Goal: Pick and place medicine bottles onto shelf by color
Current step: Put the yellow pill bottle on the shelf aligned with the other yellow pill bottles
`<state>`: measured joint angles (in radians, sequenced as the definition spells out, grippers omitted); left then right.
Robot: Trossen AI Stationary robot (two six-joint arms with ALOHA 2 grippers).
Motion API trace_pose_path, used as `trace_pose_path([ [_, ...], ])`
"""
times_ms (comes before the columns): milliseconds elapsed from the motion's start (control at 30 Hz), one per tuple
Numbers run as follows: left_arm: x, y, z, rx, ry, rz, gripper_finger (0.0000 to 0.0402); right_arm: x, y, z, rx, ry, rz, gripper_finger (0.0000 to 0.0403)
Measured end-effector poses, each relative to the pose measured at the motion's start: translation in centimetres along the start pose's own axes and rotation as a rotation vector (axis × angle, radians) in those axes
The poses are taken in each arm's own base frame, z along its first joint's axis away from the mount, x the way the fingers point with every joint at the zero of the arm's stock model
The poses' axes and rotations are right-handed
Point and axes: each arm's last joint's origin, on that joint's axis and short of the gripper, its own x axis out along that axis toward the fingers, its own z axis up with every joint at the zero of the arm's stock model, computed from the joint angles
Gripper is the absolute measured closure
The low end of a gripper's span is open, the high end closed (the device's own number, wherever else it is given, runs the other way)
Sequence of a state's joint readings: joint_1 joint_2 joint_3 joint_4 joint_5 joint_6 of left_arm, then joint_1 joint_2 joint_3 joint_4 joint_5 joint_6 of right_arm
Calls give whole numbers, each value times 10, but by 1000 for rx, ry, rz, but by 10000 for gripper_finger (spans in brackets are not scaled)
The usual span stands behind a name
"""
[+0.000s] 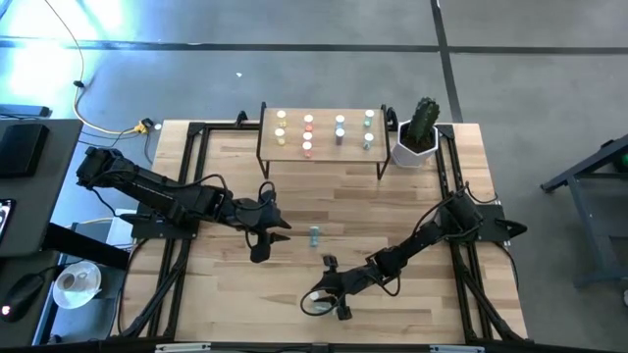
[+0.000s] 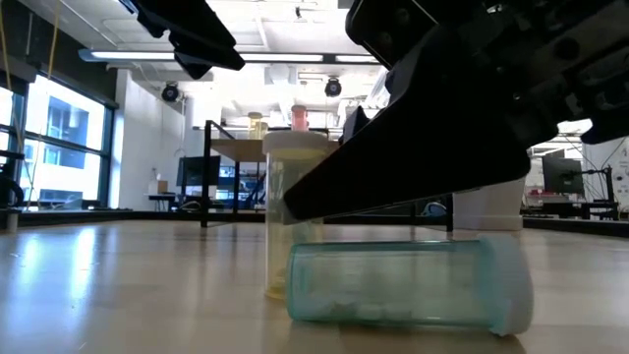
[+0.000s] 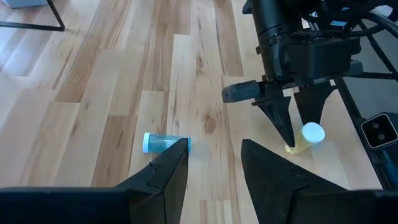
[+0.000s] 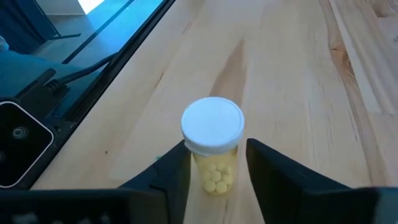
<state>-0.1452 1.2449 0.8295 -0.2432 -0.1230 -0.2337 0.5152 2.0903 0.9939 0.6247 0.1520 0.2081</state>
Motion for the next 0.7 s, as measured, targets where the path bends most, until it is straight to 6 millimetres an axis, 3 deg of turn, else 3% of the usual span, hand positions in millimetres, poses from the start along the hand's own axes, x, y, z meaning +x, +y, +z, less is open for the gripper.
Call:
trace_pose_path([
  [367,-5,4,-9,-39,109,-4,261,0,-2,1,4,-11,-2,308],
  [700,-29,4,-11,10,140,-107,261,2,-30,20,180,-156,-31,311],
])
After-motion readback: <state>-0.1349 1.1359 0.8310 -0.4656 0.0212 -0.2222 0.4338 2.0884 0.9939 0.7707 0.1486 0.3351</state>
